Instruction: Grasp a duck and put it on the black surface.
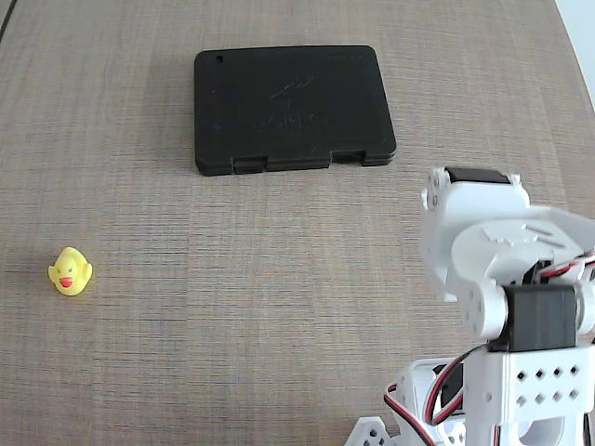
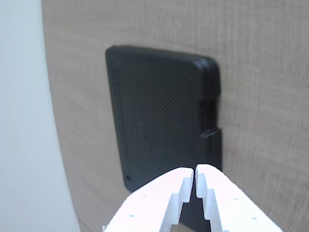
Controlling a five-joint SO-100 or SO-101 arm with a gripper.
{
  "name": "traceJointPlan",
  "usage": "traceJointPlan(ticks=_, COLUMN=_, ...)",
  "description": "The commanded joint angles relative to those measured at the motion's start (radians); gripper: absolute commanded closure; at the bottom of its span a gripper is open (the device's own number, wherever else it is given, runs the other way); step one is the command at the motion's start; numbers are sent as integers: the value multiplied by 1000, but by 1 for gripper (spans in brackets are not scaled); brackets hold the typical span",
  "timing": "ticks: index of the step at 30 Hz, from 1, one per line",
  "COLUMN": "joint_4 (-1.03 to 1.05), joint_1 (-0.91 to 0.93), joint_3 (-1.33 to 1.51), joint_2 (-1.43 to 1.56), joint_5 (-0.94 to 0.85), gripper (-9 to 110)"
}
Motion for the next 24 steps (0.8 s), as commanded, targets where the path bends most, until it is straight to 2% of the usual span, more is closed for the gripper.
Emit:
traceJointPlan(ticks=1, joint_4=-6, joint_1=-110, joint_3=-353, joint_2=-499, joint_5=-5, gripper=102)
traceJointPlan(ticks=5, joint_4=-5, joint_1=-295, joint_3=-640, joint_2=-865, joint_5=-5, gripper=101)
traceJointPlan(ticks=10, joint_4=-3, joint_1=-535, joint_3=-853, joint_2=-1193, joint_5=-5, gripper=92)
traceJointPlan(ticks=18, joint_4=97, joint_1=-811, joint_3=-1081, joint_2=-1427, joint_5=-5, gripper=76)
traceJointPlan(ticks=24, joint_4=187, joint_1=-925, joint_3=-1204, joint_2=-1592, joint_5=-5, gripper=72)
